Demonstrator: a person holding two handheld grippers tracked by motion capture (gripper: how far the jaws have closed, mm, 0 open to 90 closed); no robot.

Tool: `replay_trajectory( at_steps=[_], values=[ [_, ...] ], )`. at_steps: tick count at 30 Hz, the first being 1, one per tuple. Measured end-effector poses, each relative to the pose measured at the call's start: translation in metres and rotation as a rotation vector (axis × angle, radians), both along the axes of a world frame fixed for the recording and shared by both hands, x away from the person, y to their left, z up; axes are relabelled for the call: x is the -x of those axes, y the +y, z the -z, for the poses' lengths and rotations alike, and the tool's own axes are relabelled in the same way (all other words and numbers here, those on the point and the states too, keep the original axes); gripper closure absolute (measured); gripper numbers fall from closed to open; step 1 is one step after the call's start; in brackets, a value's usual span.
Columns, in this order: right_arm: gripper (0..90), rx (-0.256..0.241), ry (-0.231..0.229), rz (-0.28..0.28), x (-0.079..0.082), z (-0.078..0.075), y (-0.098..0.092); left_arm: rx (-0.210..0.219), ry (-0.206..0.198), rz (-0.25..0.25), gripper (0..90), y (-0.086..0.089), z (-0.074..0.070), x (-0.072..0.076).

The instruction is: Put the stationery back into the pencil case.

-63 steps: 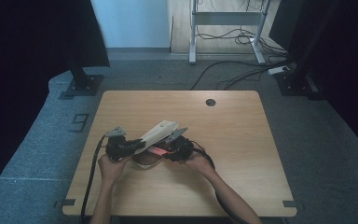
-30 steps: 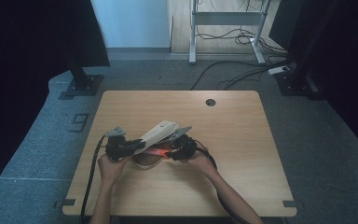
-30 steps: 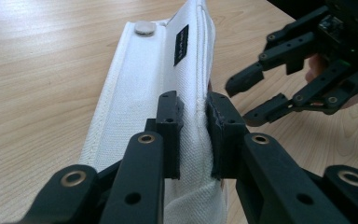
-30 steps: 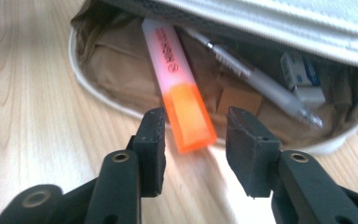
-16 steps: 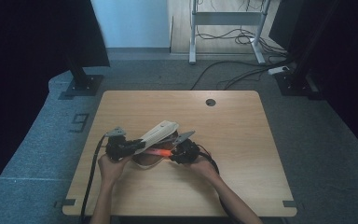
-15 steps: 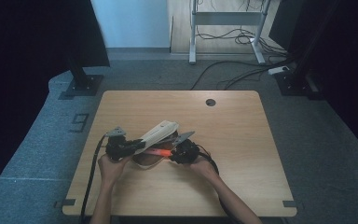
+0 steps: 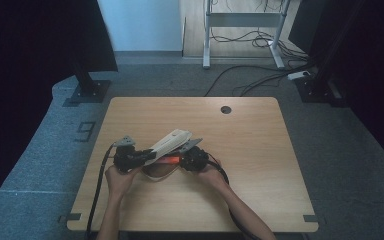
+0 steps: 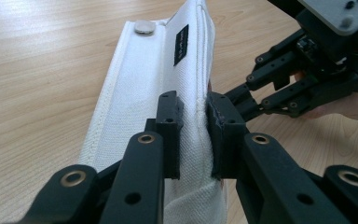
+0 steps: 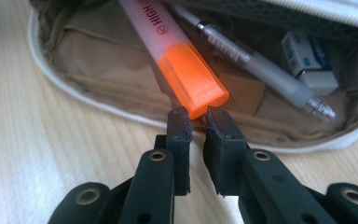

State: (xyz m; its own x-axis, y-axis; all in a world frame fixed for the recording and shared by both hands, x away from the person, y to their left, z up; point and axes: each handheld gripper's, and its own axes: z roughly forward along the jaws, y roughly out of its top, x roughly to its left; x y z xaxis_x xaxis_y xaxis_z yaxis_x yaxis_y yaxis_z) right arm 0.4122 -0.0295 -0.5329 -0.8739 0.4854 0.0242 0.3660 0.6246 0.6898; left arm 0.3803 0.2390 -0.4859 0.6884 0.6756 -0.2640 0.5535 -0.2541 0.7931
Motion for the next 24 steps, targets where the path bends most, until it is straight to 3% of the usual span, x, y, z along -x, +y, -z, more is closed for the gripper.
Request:
replay_trajectory(
  at_steps=[12, 24],
  values=[
    [78.7, -0.022, -0.013, 0.019, -0.01, -0.005, 0.012, -0.005, 0.005, 0.008, 75.8, -0.001, 0.001, 0.0],
    [74.2, -0.042, -0.014, 0.046, -0.013, -0.008, 0.008, -0.038, 0.021, 0.048, 72.0, -0.007, 0.005, 0.002]
  ],
)
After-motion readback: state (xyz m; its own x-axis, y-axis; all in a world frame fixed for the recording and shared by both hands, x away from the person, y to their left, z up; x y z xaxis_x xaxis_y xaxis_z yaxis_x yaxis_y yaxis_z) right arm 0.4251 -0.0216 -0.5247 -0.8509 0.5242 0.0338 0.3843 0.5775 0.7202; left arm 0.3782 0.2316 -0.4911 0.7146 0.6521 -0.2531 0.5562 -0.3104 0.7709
